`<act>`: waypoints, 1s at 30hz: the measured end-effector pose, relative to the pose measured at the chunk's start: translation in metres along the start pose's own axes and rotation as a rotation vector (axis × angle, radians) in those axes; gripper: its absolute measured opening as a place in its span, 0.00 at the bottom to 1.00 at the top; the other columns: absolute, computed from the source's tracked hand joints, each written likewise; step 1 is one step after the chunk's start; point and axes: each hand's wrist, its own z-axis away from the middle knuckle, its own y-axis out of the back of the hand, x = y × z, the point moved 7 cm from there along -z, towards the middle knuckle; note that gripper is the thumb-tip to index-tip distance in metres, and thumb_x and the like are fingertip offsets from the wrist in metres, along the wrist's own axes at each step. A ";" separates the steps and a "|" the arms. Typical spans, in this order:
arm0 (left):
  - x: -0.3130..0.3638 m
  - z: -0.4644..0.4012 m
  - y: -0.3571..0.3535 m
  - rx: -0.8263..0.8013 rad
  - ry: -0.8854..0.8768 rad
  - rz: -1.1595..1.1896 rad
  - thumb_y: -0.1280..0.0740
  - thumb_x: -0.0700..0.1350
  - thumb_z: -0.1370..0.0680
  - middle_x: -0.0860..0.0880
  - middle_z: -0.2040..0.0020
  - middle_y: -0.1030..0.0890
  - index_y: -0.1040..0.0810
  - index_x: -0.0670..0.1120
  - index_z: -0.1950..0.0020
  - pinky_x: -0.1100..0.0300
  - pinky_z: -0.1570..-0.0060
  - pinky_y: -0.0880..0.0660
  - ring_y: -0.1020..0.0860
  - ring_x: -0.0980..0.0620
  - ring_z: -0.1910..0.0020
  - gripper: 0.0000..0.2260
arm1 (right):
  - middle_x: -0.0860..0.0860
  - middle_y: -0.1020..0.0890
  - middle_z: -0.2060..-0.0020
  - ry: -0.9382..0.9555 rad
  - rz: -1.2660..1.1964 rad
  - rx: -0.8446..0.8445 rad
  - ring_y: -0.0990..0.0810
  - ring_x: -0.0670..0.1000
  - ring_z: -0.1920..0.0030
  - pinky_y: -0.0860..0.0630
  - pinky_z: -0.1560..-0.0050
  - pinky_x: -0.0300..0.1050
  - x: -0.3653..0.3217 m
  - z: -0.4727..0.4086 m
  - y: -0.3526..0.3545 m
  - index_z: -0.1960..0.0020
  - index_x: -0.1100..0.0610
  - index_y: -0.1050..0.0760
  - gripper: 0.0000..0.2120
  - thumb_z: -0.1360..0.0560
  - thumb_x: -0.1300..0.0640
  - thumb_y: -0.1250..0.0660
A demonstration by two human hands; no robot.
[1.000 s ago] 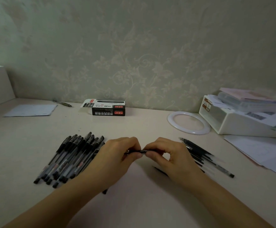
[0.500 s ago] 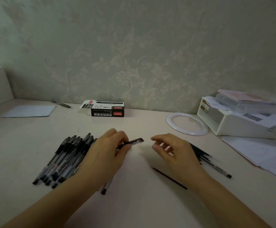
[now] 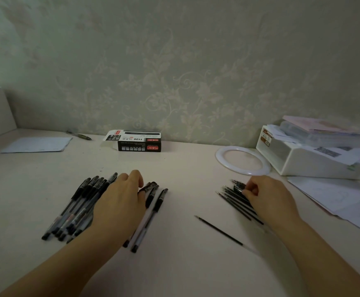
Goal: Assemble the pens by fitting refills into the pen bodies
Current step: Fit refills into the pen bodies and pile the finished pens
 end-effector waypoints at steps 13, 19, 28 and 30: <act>0.003 0.000 -0.003 -0.022 -0.025 -0.046 0.38 0.50 0.21 0.52 0.48 0.28 0.28 0.51 0.42 0.58 0.54 0.22 0.27 0.54 0.52 0.08 | 0.51 0.19 0.60 0.052 0.095 -0.103 0.21 0.54 0.56 0.23 0.53 0.52 -0.008 0.000 -0.008 0.54 0.55 0.22 0.10 0.22 0.49 0.34; 0.013 0.003 0.003 0.057 -0.091 0.025 0.36 0.50 0.22 0.53 0.49 0.27 0.25 0.51 0.44 0.58 0.57 0.23 0.26 0.54 0.53 0.07 | 0.51 0.20 0.56 0.089 0.128 -0.061 0.23 0.52 0.56 0.24 0.52 0.53 -0.017 0.001 -0.004 0.51 0.54 0.27 0.07 0.20 0.51 0.37; 0.047 0.013 0.011 0.081 -0.320 0.301 0.45 0.62 0.24 0.61 0.63 0.29 0.25 0.54 0.56 0.72 0.67 0.36 0.28 0.64 0.64 0.15 | 0.48 0.19 0.65 -0.079 -1.114 -0.125 0.26 0.41 0.70 0.28 0.66 0.33 -0.064 0.016 0.000 0.48 0.58 0.20 0.07 0.20 0.59 0.37; 0.051 0.015 0.008 0.035 -0.350 0.342 0.50 0.67 0.24 0.59 0.64 0.28 0.26 0.54 0.57 0.69 0.66 0.33 0.27 0.62 0.64 0.21 | 0.52 0.19 0.65 -0.172 -1.347 -0.256 0.25 0.44 0.69 0.26 0.65 0.37 -0.075 0.026 -0.018 0.49 0.62 0.23 0.05 0.20 0.62 0.37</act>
